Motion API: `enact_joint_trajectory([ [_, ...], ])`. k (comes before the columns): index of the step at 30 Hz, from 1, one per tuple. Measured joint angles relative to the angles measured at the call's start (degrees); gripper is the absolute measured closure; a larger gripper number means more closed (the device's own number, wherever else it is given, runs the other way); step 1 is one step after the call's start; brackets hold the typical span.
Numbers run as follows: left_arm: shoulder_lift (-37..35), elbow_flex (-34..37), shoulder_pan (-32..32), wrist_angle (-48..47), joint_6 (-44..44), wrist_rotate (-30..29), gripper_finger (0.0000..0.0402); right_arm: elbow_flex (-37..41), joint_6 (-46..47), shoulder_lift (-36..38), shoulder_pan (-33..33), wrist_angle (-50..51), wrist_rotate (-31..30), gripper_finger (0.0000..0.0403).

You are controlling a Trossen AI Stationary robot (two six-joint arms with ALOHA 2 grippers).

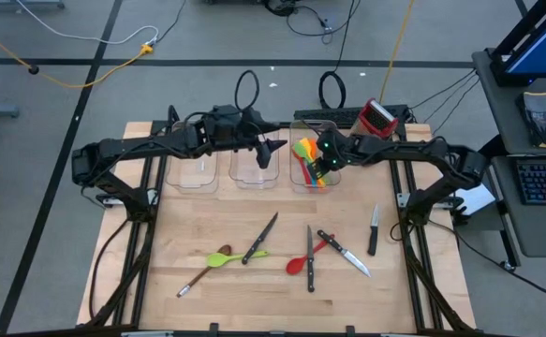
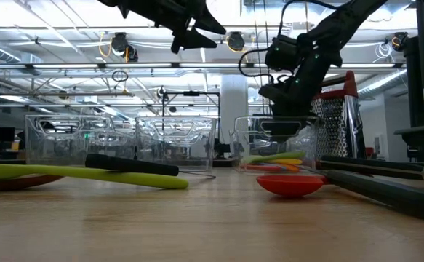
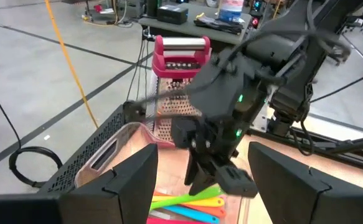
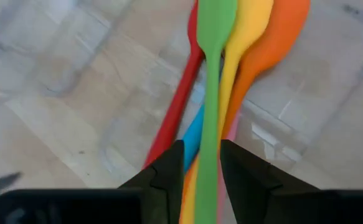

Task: Pick & Place Kitchen Items
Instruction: Put the black knife into the left transparent bin

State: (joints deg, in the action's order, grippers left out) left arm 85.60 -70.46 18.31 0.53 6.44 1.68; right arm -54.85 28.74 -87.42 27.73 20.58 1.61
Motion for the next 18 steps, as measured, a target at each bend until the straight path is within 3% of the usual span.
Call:
enact_joint_trajectory([
  [7,0.0,0.0,-0.18,-2.0,0.3,3.34,0.0146,-0.02,-0.99,3.66,-0.22,-3.32,0.09,0.0313],
  [18,0.0,-0.02,-2.83,-3.39,1.24,3.43,0.0146,0.04,-7.24,14.74,-0.5,-2.34,0.11,0.0343],
])
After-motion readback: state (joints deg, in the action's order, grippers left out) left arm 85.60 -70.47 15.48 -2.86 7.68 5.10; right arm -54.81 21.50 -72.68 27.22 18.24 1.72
